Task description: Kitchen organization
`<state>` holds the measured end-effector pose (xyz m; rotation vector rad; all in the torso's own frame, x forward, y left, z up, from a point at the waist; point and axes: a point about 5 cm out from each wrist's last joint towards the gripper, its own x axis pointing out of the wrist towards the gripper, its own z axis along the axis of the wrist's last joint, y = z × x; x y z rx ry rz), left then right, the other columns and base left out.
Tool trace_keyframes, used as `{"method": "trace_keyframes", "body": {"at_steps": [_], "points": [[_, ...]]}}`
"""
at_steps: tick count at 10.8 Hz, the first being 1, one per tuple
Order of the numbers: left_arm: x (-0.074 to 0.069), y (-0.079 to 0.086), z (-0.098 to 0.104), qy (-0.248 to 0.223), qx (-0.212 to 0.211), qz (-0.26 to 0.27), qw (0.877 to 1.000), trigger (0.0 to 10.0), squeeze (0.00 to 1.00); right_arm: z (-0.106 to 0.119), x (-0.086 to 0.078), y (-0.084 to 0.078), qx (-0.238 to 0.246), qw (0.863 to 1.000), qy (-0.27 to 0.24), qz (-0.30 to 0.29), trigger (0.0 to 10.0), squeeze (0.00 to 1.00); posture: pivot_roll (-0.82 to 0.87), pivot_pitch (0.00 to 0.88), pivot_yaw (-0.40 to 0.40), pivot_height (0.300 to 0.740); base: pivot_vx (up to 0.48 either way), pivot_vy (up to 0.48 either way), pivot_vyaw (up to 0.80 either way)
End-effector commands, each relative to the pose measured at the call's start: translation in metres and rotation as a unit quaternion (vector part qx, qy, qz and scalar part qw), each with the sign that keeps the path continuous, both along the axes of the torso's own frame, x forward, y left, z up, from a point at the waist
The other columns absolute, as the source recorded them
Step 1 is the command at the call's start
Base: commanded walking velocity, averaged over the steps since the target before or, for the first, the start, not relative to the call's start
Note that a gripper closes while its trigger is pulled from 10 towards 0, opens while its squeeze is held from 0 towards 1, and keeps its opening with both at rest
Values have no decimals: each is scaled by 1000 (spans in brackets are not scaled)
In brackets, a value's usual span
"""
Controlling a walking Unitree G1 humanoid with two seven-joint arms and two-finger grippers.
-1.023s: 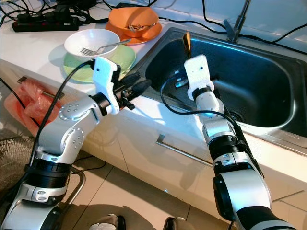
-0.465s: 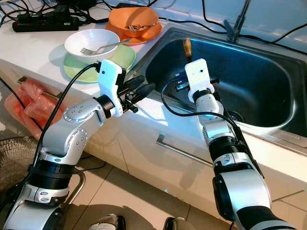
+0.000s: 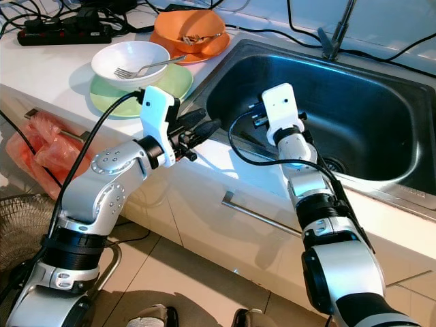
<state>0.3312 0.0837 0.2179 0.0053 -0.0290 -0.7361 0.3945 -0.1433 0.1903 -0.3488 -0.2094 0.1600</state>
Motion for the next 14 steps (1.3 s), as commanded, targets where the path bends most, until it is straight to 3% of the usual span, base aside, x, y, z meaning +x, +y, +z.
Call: {"method": "trace_keyframes", "body": {"at_steps": [1,4,5,7,8,11,14], "points": [[-1,0,-3,5,8,2,1000,10000,0,5,1,2,-1,1000,-8,6,10000,0,99,113,-7,740,0,0,0],[10,9,5,-48,59,73,994,10000,0,8,0,7,11,1000,-17,16,10000,0,102,120,-9,740,0,0,0],[18,14,13,-98,111,125,981,10000,0,9,-1,13,25,999,-18,30,10000,0,104,121,-9,740,0,0,0],[30,16,27,-162,162,176,957,10000,0,7,-4,20,35,998,-19,44,10000,0,101,119,-8,740,0,0,0],[34,17,28,-177,185,186,949,10000,0,7,-5,22,37,998,-20,48,10000,0,99,117,-8,740,0,0,0],[63,20,25,-221,297,231,900,10000,0,6,-7,26,44,997,-18,58,10000,0,90,114,-10,740,0,0,0],[79,22,24,-240,347,257,869,10000,0,6,-8,28,46,997,-18,62,10000,0,73,109,-10,740,0,0,0]]}}
